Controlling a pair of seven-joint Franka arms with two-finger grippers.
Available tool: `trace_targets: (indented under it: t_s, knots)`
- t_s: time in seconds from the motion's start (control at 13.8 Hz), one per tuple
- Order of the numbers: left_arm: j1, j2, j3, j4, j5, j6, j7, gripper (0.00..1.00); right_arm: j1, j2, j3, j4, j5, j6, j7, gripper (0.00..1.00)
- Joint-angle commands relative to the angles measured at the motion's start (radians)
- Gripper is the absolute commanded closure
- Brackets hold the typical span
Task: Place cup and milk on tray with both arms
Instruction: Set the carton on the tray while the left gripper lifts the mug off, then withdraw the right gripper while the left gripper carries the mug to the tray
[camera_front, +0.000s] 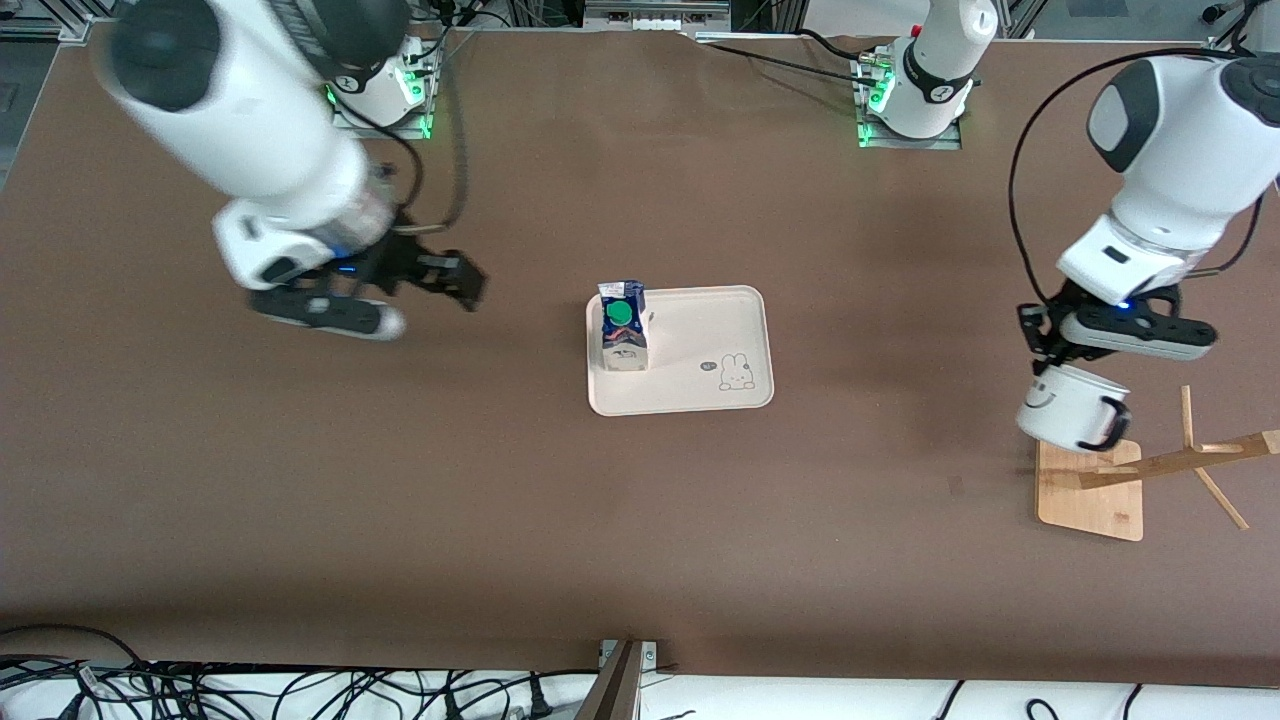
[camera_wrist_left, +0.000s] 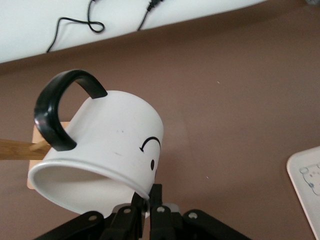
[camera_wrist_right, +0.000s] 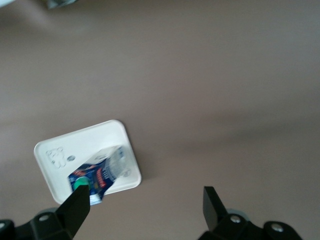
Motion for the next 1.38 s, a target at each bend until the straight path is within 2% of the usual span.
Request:
trace_targets:
  t_s: [0.0,0.15,0.22,0.44,0.58,0.73,0.87,0.94,1.31]
  knots:
    - [-0.044,0.008,-0.059,0.030,0.007,-0.115,-0.010,1.00,-0.136,-0.049,0.020,-0.041,0.006,-0.025,0.004,0.00]
    - [-0.086,0.057,-0.099,0.074,0.005,-0.221,-0.044,1.00,-0.242,-0.051,0.020,-0.044,0.012,-0.022,-0.018,0.00]
    - [-0.115,0.080,-0.107,0.086,0.004,-0.255,-0.088,1.00,-0.293,-0.051,0.022,-0.061,0.018,-0.019,-0.091,0.00]
    - [-0.227,0.182,-0.110,0.155,-0.030,-0.330,-0.188,1.00,-0.359,-0.051,0.020,-0.084,0.007,-0.026,-0.343,0.00]
    - [-0.268,0.250,-0.110,0.209,-0.111,-0.390,-0.202,1.00,-0.414,-0.068,0.020,-0.156,0.009,-0.020,-0.373,0.00]
    - [-0.306,0.317,-0.110,0.257,-0.120,-0.418,-0.244,1.00,-0.459,-0.086,0.020,-0.225,0.015,-0.002,-0.496,0.00]
    - [-0.360,0.385,-0.111,0.307,-0.119,-0.418,-0.341,1.00,-0.510,-0.091,0.020,-0.274,0.013,0.074,-0.665,0.00]
    - [-0.383,0.419,-0.113,0.332,-0.119,-0.418,-0.372,1.00,-0.510,-0.103,0.020,-0.285,-0.011,0.088,-0.725,0.00]
    - [-0.432,0.522,-0.115,0.387,-0.122,-0.407,-0.438,1.00,-0.511,-0.181,0.019,-0.281,-0.168,0.035,-0.732,0.00]
